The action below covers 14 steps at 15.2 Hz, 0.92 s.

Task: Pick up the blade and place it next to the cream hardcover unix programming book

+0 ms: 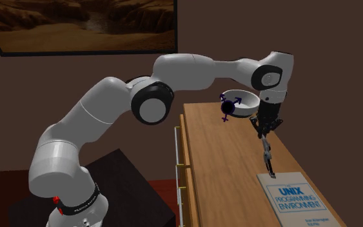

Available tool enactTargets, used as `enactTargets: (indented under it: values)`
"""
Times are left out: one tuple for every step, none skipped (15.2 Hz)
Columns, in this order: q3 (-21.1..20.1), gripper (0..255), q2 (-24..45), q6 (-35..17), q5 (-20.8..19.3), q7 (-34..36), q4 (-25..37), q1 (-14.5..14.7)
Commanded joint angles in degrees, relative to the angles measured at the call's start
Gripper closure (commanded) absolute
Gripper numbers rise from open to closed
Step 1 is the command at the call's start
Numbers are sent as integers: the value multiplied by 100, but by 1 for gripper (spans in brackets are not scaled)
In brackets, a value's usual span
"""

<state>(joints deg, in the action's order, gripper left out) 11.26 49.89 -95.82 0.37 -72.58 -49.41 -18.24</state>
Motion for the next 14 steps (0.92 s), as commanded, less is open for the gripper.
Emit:
enactTargets:
  values:
    - [1,255,-16,-167,-1,3,-182,5]
    - [0,255,-20,-247,-2,8,-267,12]
    - [-1,255,-21,-324,-2,14,-346,17]
    - [-1,255,-20,-400,-2,19,-421,22]
    - [-3,255,-15,-473,-2,25,-491,27]
    - [-4,255,-9,-545,-2,30,-556,31]
    - [-6,255,10,-675,-1,40,-669,38]
    - [-6,255,6,-677,-1,40,-675,39]
    - [-6,255,9,-676,-1,40,-671,38]
    - [-6,255,10,-675,-1,40,-669,38]
    - [-6,255,10,-675,-1,40,-669,38]
    - [-6,255,10,-675,-1,40,-669,38]
    - [-6,255,10,-675,-1,40,-669,38]
    - [-6,255,10,-675,-1,40,-669,38]
